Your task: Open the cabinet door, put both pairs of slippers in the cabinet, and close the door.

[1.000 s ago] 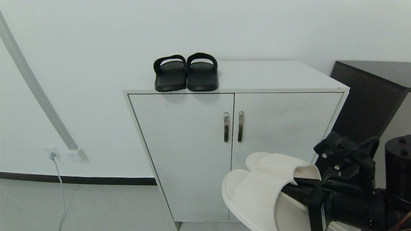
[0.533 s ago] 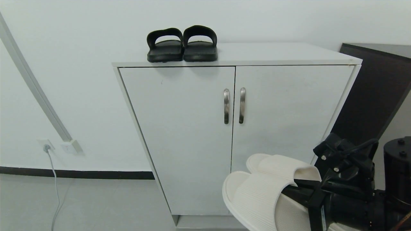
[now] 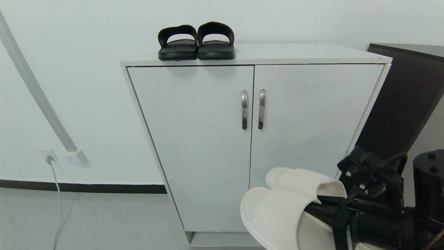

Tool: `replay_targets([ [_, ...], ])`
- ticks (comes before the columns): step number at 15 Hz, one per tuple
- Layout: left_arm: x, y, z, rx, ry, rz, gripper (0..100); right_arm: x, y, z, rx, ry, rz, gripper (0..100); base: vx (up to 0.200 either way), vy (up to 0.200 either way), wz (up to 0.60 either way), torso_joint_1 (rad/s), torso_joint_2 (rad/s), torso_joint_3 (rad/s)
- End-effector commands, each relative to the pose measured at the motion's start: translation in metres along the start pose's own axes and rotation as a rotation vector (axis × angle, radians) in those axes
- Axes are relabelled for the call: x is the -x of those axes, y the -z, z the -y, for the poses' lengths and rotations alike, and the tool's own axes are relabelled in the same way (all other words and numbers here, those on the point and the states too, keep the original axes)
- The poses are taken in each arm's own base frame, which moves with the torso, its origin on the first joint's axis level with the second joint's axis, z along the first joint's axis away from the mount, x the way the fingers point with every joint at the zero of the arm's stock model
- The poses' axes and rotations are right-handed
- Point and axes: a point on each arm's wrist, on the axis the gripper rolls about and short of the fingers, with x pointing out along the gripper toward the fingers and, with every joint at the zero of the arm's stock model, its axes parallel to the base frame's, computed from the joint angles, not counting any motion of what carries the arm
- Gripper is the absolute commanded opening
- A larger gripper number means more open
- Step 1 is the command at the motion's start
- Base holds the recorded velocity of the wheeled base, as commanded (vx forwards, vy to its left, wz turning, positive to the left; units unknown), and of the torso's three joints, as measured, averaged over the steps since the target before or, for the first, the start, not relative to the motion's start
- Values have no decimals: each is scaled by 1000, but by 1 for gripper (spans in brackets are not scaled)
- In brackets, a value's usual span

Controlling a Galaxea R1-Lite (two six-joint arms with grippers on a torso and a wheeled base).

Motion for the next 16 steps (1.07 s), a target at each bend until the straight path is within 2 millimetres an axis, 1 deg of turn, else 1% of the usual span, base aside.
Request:
replay_targets([
  [1,2,-22,0,-11,4,31,100,0,0,0,6,0,-1,0,0,0,0,2,46,90],
  [2,2,-33,-1,-11,5,36,100,0,1,0,6,0,-3,0,0,0,0,-2,193,134],
  [3,-7,-52,0,-43,59,-16,100,-1,1,0,7,-3,-6,0,0,0,0,2,105,71],
  [5,-25,-69,3,-46,187,-86,100,0,2,0,20,-3,-7,0,0,0,0,4,35,18],
  [7,-49,-87,5,-39,304,-105,100,0,3,0,28,-3,-11,0,0,0,0,0,0,0],
  [10,-96,-108,11,-28,486,-122,100,-1,4,-1,29,-7,-17,0,0,0,0,0,0,0],
  [11,-112,-111,16,-27,540,-138,100,-1,6,-1,30,-9,-23,0,0,0,0,0,0,0],
  [14,-151,-117,43,-28,706,-148,100,-4,8,-2,33,-13,-34,0,0,0,0,0,0,0],
  [15,-164,-121,55,-22,762,-137,100,-4,8,-2,33,-13,-35,0,0,0,0,0,0,0],
  [16,-171,-125,64,-15,798,-130,100,-4,9,-2,33,-13,-38,0,0,0,0,0,0,0],
])
